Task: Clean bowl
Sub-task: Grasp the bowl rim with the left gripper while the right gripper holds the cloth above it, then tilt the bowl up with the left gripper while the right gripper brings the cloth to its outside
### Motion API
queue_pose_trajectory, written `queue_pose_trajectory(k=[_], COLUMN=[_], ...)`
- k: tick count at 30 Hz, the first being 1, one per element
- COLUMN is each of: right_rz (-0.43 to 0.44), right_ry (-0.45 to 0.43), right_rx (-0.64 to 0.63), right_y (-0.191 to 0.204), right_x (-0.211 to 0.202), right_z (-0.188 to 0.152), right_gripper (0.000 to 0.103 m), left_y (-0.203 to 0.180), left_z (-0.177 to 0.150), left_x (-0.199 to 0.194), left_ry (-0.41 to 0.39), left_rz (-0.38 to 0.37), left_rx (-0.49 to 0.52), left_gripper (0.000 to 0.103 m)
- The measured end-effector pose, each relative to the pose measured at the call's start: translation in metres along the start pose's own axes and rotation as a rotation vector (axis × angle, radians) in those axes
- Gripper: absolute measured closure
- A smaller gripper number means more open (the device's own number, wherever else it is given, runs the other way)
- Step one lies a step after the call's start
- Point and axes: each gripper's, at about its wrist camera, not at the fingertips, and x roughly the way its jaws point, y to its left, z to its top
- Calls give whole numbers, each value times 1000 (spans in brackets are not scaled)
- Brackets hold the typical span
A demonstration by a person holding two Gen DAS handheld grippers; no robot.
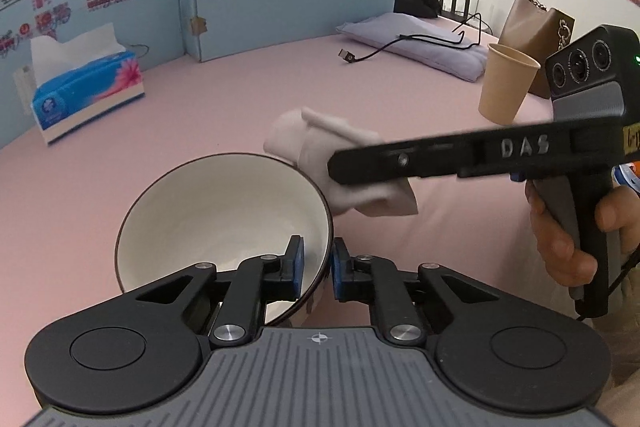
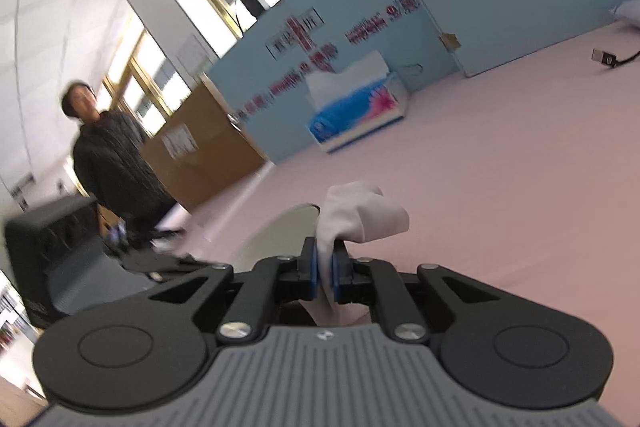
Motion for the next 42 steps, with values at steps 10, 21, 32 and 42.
queue_pose_trajectory(k=[10,21,32,42], right_rz=[55,-93,-227,-350], right_ry=[-4,76,120,149], right_rx=[189,54,-238,-459], right_y=[-19,-8,28,47], right_x=[9,28,26,35], right_z=[-18,-9,-14,-34], right_gripper=[94,93,85,85], left_y=[-4,-5,-5,-5], left_z=[-11,-12,-13,-13], left_x=[-10,-10,-8,-6], left_ry=[8,10,9,8], left_rz=[7,11,13,14], left_rx=[26,35,43,45], left_gripper=[83,82,82,81])
